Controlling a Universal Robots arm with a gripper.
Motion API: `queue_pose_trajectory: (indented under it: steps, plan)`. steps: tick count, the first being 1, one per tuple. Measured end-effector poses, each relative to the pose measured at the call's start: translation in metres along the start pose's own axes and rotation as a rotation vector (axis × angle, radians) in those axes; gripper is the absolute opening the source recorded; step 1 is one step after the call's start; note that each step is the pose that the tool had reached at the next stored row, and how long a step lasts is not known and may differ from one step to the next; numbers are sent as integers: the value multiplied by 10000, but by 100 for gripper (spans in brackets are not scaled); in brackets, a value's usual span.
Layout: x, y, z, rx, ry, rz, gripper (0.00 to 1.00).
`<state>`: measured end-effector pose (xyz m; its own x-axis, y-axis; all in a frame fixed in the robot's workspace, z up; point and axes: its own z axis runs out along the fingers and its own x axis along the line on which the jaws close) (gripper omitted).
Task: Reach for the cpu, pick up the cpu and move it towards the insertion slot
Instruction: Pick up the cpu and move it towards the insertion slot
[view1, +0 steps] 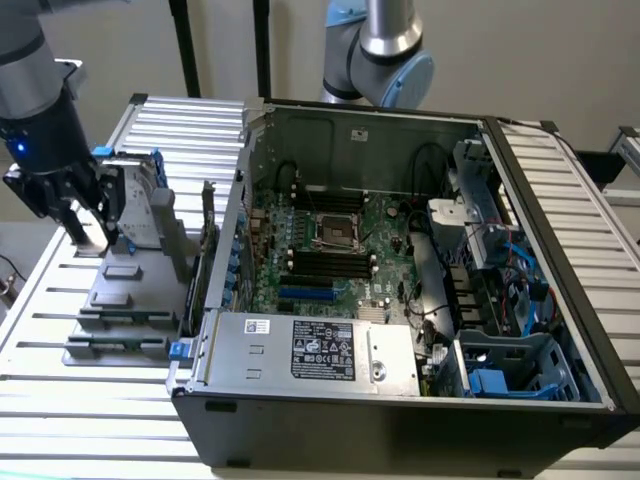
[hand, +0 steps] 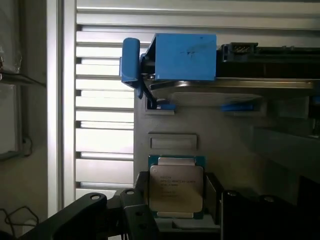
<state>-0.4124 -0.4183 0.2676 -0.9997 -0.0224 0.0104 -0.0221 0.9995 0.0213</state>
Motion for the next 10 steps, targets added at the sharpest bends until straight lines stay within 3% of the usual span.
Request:
queue_pose_trajectory:
  steps: [5, 10]
  plan:
    - [-76, 3, -227, 0, 0, 0, 55]
    - [-279, 3, -458, 0, 9, 1, 55]
